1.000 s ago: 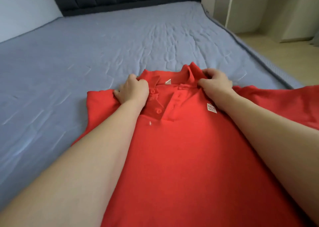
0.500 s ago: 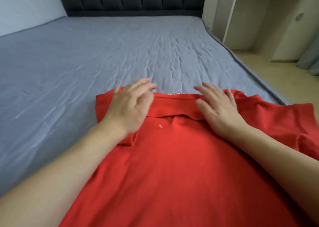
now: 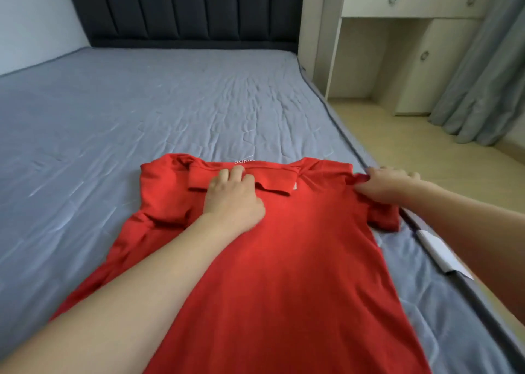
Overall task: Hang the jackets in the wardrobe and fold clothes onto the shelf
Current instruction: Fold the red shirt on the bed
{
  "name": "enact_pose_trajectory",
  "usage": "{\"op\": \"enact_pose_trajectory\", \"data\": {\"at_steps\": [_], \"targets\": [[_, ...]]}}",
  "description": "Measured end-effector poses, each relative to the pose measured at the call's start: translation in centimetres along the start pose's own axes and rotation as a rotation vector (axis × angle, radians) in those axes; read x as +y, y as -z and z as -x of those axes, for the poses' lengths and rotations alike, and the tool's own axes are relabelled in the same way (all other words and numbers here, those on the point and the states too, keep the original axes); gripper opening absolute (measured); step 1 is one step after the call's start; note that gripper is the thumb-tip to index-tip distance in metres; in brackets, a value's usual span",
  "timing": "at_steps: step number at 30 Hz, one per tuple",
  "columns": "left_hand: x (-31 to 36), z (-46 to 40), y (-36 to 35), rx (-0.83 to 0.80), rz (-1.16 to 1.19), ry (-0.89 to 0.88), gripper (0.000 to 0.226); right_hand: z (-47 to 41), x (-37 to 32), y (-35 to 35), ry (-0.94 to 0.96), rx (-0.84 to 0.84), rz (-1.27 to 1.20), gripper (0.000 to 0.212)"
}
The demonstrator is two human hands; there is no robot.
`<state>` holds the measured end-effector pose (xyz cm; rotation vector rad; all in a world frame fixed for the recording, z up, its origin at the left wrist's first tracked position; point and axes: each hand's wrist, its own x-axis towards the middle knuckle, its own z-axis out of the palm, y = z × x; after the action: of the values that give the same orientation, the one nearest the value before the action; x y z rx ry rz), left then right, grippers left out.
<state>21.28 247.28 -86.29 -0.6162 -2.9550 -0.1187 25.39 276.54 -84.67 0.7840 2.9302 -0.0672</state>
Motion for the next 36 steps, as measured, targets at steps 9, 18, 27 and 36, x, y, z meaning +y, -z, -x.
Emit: {"op": "enact_pose_trajectory", "data": {"at_steps": [9, 18, 27, 36], "targets": [[19.9, 6.0, -1.4, 0.184, 0.080, -0.252, 0.042, -0.1, 6.3, 2.4, -0.031, -0.247, -0.920, 0.012], [21.1, 3.4, 1.2, 0.257, 0.753, -0.001, 0.022, -1.5, 5.2, 8.0, 0.066, -0.540, -1.365, 0.020], [9.5, 3.5, -2.9, 0.079, 0.218, 0.438, 0.064, 0.4, -6.3, -4.1, 0.577, 0.030, -0.307, 0.058], [9.4, 5.4, -6.6, 0.111, 0.049, 0.304, 0.063, 2.1, -6.1, -8.4, 0.513, 0.217, -0.322, 0.070]]}}
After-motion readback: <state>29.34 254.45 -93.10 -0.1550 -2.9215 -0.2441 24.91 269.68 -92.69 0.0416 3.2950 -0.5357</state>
